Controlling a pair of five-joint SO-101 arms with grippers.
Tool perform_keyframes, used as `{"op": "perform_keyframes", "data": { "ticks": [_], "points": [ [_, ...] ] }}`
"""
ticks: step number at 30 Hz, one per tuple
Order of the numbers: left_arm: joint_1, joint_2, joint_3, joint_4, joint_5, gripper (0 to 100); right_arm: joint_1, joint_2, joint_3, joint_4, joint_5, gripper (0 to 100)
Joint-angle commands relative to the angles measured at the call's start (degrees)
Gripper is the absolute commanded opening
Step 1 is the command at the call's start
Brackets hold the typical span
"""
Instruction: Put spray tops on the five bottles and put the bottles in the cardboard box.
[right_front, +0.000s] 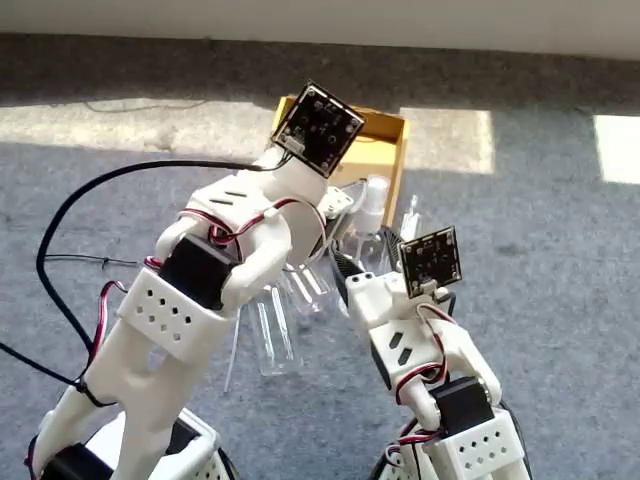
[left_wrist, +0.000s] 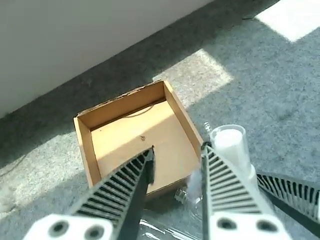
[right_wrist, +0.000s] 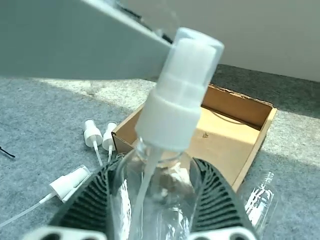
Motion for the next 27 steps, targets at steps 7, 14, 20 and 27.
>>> {"op": "perform_keyframes", "data": {
  "ticks": [7, 14, 20, 27],
  "points": [
    [-1.10, -10.42, -2.59, -0.62, -0.35, 15, 0.57, -0.66, -0.92, -1.27, 4.84, 1.1],
    [0.40, -9.80, -3.47, -4.75, -0.35, 15, 0.48, -0.66, -0.92, -1.27, 5.54, 1.1],
    [1.01, -6.55, -0.75, -0.79, -5.36, 15, 0.66, -0.66, -0.92, -1.27, 5.54, 1.1],
    [1.01, -13.76, 6.46, -0.79, -5.54, 15, 0.84, -0.57, -1.10, -1.27, 5.54, 1.1]
  ]
}}
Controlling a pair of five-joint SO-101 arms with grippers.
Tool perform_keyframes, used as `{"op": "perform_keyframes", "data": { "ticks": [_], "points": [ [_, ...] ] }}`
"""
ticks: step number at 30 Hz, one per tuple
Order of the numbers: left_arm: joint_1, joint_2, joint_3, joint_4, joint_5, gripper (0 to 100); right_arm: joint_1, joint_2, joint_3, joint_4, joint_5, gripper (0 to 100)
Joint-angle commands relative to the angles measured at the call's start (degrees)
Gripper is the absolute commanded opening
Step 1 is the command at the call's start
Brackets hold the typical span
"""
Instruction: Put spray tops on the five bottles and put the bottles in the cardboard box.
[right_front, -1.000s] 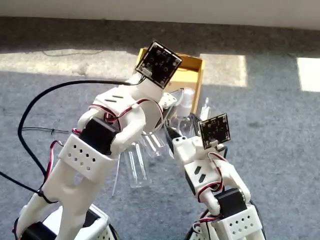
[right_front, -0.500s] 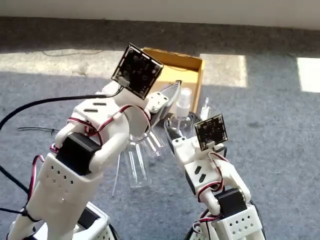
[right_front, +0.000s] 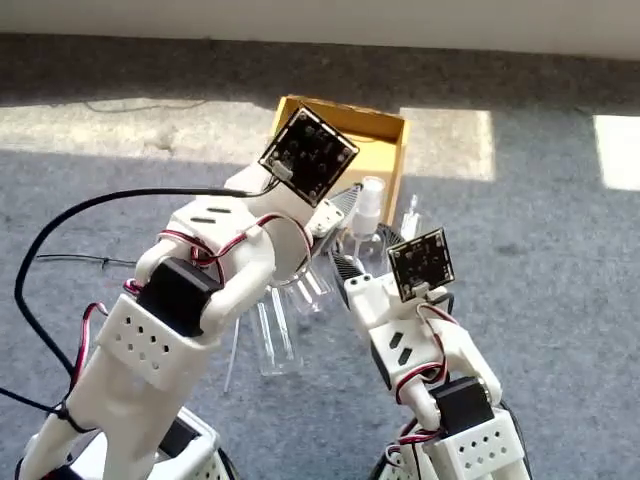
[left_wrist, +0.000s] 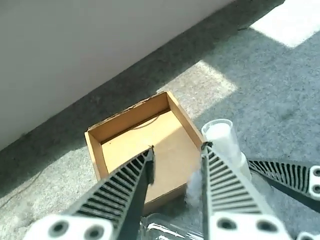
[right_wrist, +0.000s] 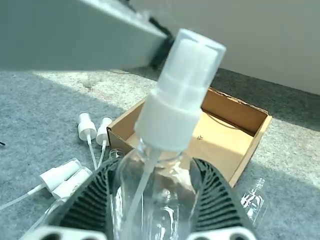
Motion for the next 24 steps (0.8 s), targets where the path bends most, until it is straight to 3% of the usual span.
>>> {"op": "perform_keyframes", "data": {
  "ticks": [1, 5, 11, 17, 21, 24],
  "points": [
    [0.92, -6.55, 1.54, 0.18, -0.35, 15, 0.66, -0.57, -1.10, -1.27, 0.53, 1.1],
    [0.13, -11.82, 4.00, 0.18, -0.35, 15, 1.36, -0.57, -1.19, -1.36, 0.53, 1.1],
    [-14.37, -17.36, 14.37, -0.09, -0.09, 15, 12.44, 2.24, -8.92, -8.40, 0.62, 2.0],
    [-29.41, -19.74, 28.79, -1.58, 0.00, 15, 14.11, 25.98, -24.22, -12.62, 0.26, 3.4],
    [-35.21, -19.65, 39.25, -9.41, 0.00, 15, 14.11, 45.23, -36.18, -19.38, 0.18, 3.3],
    [-35.56, -19.65, 46.37, -17.67, 1.49, 15, 14.11, 59.12, -44.35, -26.15, 0.53, 3.3]
  ]
}}
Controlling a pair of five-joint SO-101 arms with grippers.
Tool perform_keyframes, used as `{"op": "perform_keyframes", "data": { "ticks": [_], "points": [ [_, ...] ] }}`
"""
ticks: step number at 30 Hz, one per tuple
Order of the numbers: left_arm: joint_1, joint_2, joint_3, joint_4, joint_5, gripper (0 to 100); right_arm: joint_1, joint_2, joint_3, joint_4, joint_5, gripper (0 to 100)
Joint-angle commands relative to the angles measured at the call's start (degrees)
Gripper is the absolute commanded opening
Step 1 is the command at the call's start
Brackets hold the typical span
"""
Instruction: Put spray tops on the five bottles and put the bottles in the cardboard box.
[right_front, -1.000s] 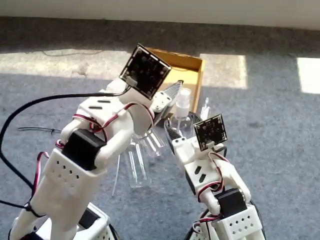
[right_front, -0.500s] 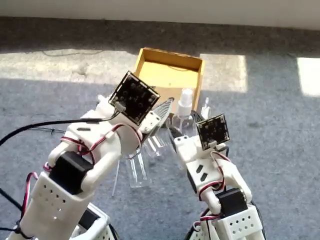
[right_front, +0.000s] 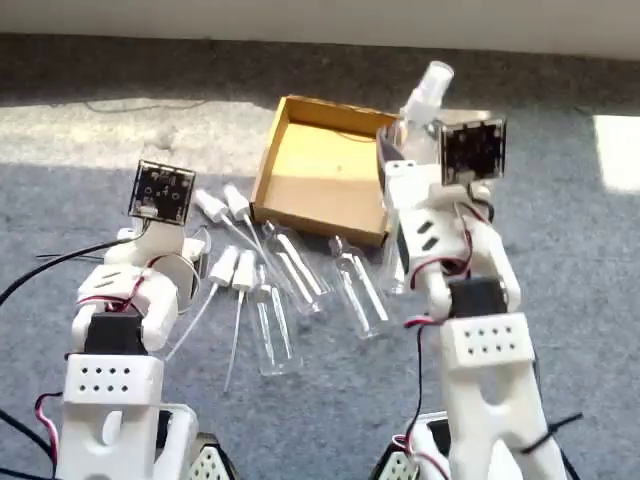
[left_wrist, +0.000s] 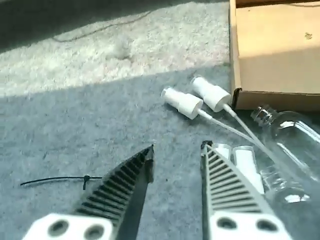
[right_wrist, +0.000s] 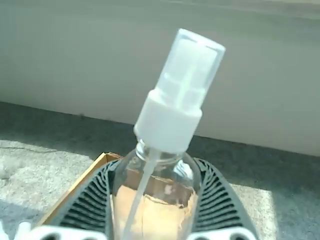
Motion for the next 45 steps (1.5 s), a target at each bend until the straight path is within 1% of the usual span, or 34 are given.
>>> {"op": "perform_keyframes", "data": {
  "ticks": [1, 3, 6, 8, 10, 15, 19, 22, 26, 31, 40, 45],
  "points": [
    [-0.92, -1.01, 5.41, -9.67, 1.14, 15, 0.57, 17.54, -12.97, -7.69, 0.53, 3.3],
    [-0.84, -0.92, 6.90, -11.87, 1.14, 15, 0.48, 25.89, -18.33, -8.40, 0.62, 3.3],
    [-0.84, -0.92, 7.16, -12.04, 1.14, 15, 1.36, 36.97, -26.51, -9.63, 0.62, 3.3],
    [-0.84, -0.92, 7.16, -12.04, 1.14, 15, 2.07, 43.74, -31.52, -13.41, 0.26, 3.1],
    [-0.75, -0.84, 7.25, -12.04, 1.14, 15, 2.15, 49.80, -35.65, -17.27, 0.26, 0.2],
    [1.27, -0.66, 7.34, -11.78, 0.97, 15, 2.24, 61.93, -43.65, -22.73, 0.26, 0.5],
    [1.36, -0.66, 7.34, -11.78, 0.97, 15, 2.24, 68.88, -48.22, -23.69, 0.26, 0.5],
    [1.36, -0.66, 7.34, -11.78, 0.97, 15, 2.42, 72.40, -51.30, -24.22, 0.26, 0.5],
    [1.36, -0.66, 7.34, -11.78, 0.97, 15, 2.86, 76.09, -53.41, -29.41, 0.26, 0.5],
    [1.36, -0.66, 7.34, -11.78, 0.97, 15, 2.95, 79.08, -53.32, -33.45, 0.44, 0.5],
    [1.36, -0.66, 7.34, -11.78, 0.97, 15, 3.65, 79.78, -53.23, -36.62, 0.62, 0.5],
    [1.36, -0.66, 7.34, -11.78, 0.97, 15, 3.65, 79.96, -53.14, -36.09, 0.62, 0.5]
  ]
}}
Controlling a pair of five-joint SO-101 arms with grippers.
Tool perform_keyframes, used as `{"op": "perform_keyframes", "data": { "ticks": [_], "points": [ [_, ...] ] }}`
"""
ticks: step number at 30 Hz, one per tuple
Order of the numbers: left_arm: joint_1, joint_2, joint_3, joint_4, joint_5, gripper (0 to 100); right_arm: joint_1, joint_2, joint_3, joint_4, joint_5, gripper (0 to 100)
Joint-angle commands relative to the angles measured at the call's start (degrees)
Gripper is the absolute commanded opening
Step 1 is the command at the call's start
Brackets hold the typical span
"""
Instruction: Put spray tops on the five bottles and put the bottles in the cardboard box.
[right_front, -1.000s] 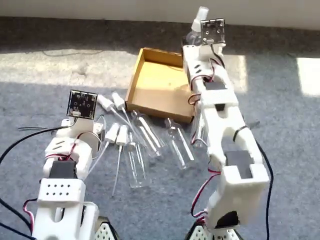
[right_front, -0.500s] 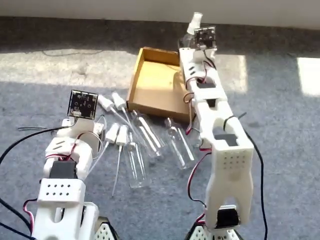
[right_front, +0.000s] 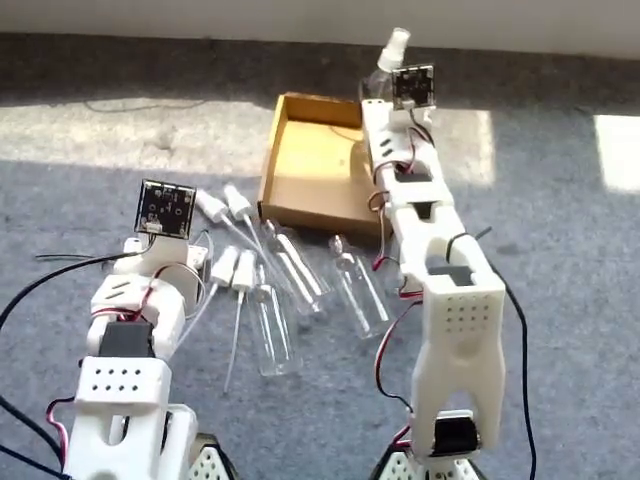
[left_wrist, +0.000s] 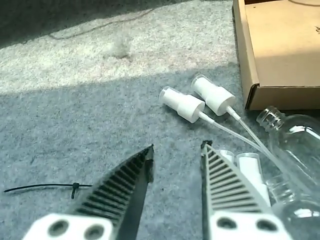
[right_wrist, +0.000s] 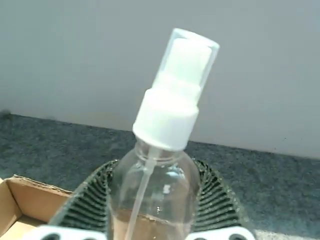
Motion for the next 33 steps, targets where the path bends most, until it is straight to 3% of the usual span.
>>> {"op": "perform_keyframes", "data": {
  "ticks": [1, 10, 16, 22, 29, 33],
  "points": [
    [1.10, -0.57, -0.31, -0.88, 0.26, 15, 0.92, -1.36, -3.30, -1.01, 0.62, 0.5],
    [1.10, -0.57, -0.31, -0.88, 0.26, 15, 0.75, -1.45, -0.40, -1.10, 0.79, 0.5],
    [1.10, -0.57, -0.22, -0.88, 0.26, 15, -0.04, -1.27, -0.22, -1.10, 10.29, 0.5],
    [1.10, -0.57, -0.22, -0.88, 0.26, 15, -0.04, -1.10, 0.57, -0.92, 10.29, 0.6],
    [1.10, -0.57, -0.22, -0.88, 0.26, 15, 0.13, -0.75, 2.07, -0.92, 4.66, 0.9],
    [1.10, -0.57, -0.22, -0.88, 0.26, 15, 0.13, -0.75, 2.15, -0.92, 4.31, 9.4]
  ]
}}
